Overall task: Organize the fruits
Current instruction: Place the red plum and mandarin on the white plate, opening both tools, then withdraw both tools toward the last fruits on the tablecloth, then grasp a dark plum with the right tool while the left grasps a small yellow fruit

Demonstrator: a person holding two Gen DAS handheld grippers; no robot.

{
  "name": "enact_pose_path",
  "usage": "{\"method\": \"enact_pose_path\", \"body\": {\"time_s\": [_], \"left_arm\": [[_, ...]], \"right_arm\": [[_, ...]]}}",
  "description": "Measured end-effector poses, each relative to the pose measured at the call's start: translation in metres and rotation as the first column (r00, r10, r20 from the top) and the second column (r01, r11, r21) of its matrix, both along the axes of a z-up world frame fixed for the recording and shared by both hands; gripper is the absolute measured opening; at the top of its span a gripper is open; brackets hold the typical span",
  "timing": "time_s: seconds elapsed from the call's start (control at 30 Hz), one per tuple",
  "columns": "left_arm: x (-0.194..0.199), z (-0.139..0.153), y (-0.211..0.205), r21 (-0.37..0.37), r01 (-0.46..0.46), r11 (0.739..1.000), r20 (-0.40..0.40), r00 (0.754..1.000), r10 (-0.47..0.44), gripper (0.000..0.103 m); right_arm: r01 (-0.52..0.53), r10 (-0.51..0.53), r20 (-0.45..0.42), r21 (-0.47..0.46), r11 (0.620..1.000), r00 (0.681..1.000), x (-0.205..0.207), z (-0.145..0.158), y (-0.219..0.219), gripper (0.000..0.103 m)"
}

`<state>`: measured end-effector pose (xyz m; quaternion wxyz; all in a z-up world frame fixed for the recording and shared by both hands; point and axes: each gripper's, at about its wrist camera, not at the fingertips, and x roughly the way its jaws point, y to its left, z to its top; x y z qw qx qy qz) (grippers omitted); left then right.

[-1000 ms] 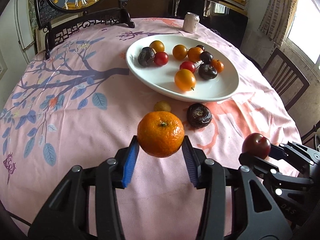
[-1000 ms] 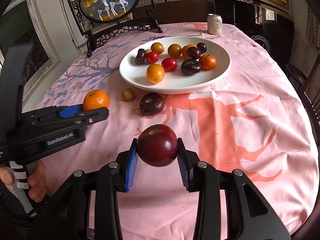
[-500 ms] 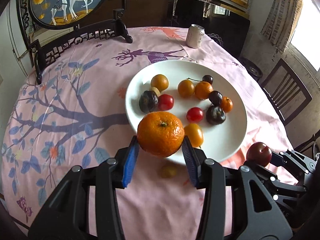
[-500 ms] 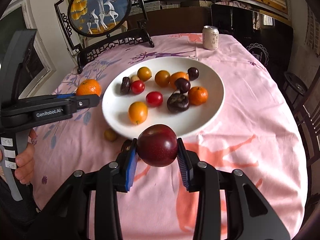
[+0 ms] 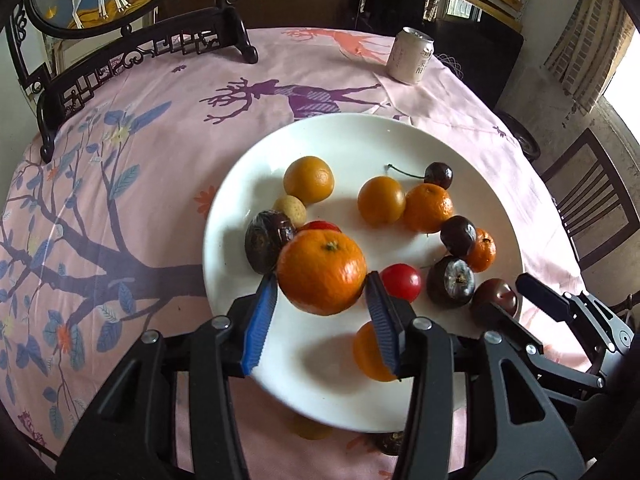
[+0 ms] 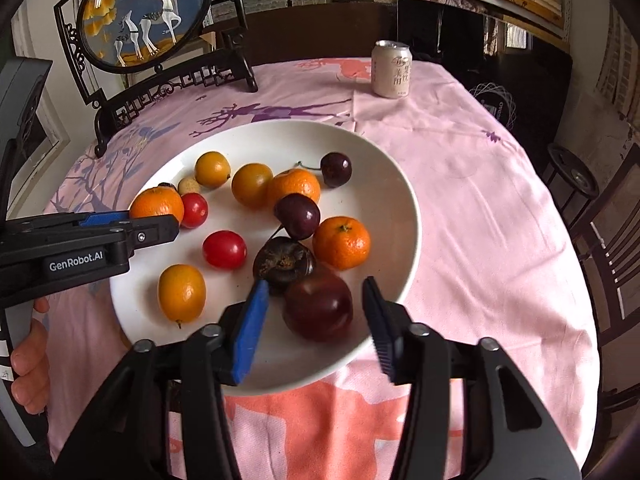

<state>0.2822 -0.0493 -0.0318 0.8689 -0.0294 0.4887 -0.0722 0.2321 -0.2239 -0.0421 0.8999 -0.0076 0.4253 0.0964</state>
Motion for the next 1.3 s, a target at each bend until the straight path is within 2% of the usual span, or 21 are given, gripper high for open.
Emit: {"method": "enact_pose_path", "body": {"time_s": [0.03,0.1,0.2,0.27,0.33,0.43,0.6,0.63,0.67,0.7,1.0,1.07,1.1,1.13,1.17,1.2,1.3], "left_arm": [[-0.005,0.006,0.002,0.006,0.0,1.0,0.021,1.0,0.0,0.053],[-0.022,0.022,0.008,0.005,-0.001,1.0,0.075,0.997,0.001,0.066],[-0.062,0.043,0.021,0.021,-0.03,0.999,0.163,0.986,0.026,0.073],[-0.091,0.046,0.03,0.021,-0.04,0.999,0.195,0.98,0.035,0.082],[-0.117,0.041,0.039,-0.004,-0.036,0.999,0.193,0.981,0.036,0.085],[-0.145,0.025,0.052,-0.065,-0.014,0.998,0.159,0.987,0.025,0.086],[-0.165,0.007,0.067,-0.04,-0.065,0.997,0.142,0.987,0.07,0.087],[-0.167,0.005,0.07,-0.033,-0.075,0.997,0.143,0.987,0.079,0.087],[-0.17,0.003,0.073,-0.031,-0.081,0.996,0.139,0.987,0.084,0.087],[-0.171,0.002,0.076,-0.037,-0.082,0.996,0.135,0.987,0.087,0.087],[-0.179,-0.005,0.096,-0.047,-0.115,0.992,0.116,0.986,0.12,0.088],[-0.179,-0.006,0.1,-0.05,-0.121,0.991,0.114,0.985,0.126,0.088],[-0.179,-0.006,0.101,-0.051,-0.126,0.991,0.113,0.985,0.131,0.088],[-0.177,-0.006,0.102,-0.054,-0.129,0.99,0.111,0.985,0.134,0.088],[-0.175,-0.007,0.102,-0.059,-0.129,0.99,0.107,0.985,0.134,0.088],[-0.173,-0.007,0.1,-0.063,-0.126,0.99,0.103,0.986,0.132,0.088],[-0.163,-0.009,0.086,-0.053,-0.104,0.993,0.098,0.989,0.109,0.088]], "right_arm": [[0.007,-0.006,0.023,-0.009,1.0,1.0,-0.004,0.005,0.0,0.058],[0.003,-0.003,0.051,-0.002,1.0,0.999,-0.016,0.016,-0.002,0.059],[-0.008,0.005,0.064,0.037,0.999,0.998,-0.044,0.028,-0.006,0.061],[-0.019,0.015,0.056,0.073,0.997,0.998,-0.066,0.027,-0.007,0.062],[-0.036,0.031,0.045,0.107,0.994,0.999,-0.087,0.023,-0.003,0.062],[-0.05,0.049,0.017,0.113,0.992,0.999,-0.108,0.016,0.006,0.062],[-0.085,0.086,-0.008,0.097,0.992,0.996,-0.125,0.01,0.027,0.062],[-0.094,0.096,-0.011,0.094,0.991,0.995,-0.126,0.009,0.031,0.063],[-0.104,0.105,-0.016,0.09,0.991,0.994,-0.125,0.007,0.036,0.07],[-0.11,0.112,-0.019,0.084,0.99,0.994,-0.124,0.004,0.041,0.073],[-0.113,0.115,-0.104,0.024,0.993,0.988,-0.076,-0.032,0.074,0.074],[-0.105,0.106,-0.101,0.009,0.994,0.989,-0.068,-0.039,0.078,0.073],[-0.097,0.097,-0.097,-0.002,0.995,0.991,-0.065,-0.041,0.079,0.069],[-0.097,0.095,-0.084,-0.023,0.995,0.992,-0.065,-0.041,0.08,0.05],[-0.101,0.097,-0.069,-0.05,0.994,0.993,-0.064,-0.041,0.083,0.043],[-0.115,0.111,-0.073,-0.042,0.993,0.991,-0.064,-0.04,0.083,0.04],[-0.114,0.113,-0.071,-0.017,0.993,0.991,-0.073,-0.034,0.077,0.04]]}}
